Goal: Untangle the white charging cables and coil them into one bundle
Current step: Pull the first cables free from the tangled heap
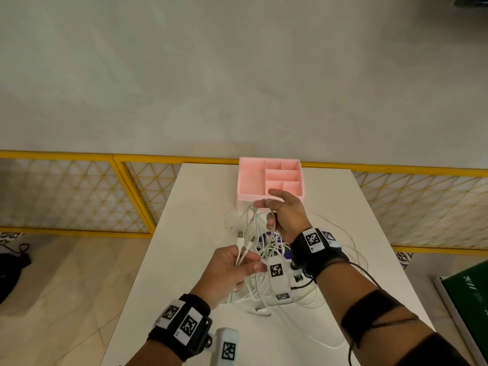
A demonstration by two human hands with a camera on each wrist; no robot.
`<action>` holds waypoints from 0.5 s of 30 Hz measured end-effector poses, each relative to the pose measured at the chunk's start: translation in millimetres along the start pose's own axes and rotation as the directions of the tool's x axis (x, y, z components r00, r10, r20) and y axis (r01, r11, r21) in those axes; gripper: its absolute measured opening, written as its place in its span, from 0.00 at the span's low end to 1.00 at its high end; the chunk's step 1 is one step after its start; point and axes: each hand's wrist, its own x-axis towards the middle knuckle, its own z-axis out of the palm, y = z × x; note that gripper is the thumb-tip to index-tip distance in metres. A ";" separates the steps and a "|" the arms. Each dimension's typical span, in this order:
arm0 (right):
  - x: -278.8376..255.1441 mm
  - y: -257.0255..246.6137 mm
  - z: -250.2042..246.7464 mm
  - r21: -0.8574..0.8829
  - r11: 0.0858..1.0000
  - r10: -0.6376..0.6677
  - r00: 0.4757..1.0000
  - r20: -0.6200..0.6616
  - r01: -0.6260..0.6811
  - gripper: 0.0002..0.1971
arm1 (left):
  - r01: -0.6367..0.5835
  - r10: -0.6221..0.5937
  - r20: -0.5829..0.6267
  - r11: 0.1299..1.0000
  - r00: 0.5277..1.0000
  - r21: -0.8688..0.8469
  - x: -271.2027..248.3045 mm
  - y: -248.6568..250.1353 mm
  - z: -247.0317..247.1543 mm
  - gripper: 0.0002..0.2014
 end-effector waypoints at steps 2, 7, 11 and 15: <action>-0.2 -0.3 -4.2 -0.155 0.984 -0.077 0.995 0.070 0.087 0.13 | 0.000 0.004 -0.053 0.998 0.999 0.060 0.1 -2.0 -0.7 0.02; -13.6 5.3 -19.2 -0.526 0.850 0.081 0.978 0.192 0.033 0.12 | -0.145 0.133 -0.414 0.989 0.901 0.003 21.1 0.6 -15.0 0.05; -20.9 11.0 -25.1 -0.774 0.627 0.058 0.987 0.152 0.082 0.11 | -0.217 0.205 -0.425 0.976 0.882 0.020 36.2 7.0 -13.2 0.05; -31.7 2.5 -21.3 -0.783 0.598 0.026 0.973 0.231 0.170 0.12 | -0.223 0.224 -0.323 0.974 0.920 0.041 43.4 6.2 3.5 0.07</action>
